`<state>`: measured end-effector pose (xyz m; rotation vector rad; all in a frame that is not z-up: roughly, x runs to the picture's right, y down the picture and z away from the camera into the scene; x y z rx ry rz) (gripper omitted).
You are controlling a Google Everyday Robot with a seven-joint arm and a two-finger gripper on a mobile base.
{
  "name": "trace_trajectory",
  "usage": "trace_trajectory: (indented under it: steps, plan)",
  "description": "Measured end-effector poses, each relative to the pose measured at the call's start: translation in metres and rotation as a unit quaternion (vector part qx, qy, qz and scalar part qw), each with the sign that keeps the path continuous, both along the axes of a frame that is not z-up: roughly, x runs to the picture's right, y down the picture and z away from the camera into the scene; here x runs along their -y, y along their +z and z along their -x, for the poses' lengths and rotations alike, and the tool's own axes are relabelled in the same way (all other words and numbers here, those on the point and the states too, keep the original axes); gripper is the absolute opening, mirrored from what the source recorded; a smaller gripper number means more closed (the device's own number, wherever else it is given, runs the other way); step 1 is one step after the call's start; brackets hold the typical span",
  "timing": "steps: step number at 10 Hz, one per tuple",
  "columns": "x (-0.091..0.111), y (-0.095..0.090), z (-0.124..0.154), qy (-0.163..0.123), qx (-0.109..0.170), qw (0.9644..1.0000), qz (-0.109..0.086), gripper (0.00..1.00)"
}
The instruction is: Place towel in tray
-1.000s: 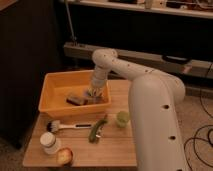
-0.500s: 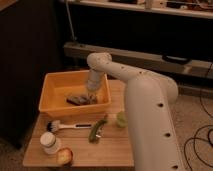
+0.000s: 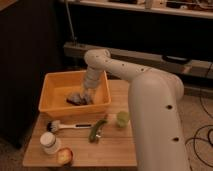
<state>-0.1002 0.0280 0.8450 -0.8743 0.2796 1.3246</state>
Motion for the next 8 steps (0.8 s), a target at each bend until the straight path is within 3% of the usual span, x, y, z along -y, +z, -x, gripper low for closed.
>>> trace_trajectory:
  steps: [6,8]
  plan:
    - [0.0,-0.0002,0.0022,0.003,-0.002,1.0,-0.002,0.8]
    - [0.0069,-0.0058,-0.005,0.012,-0.024,0.9994,-0.022,0.8]
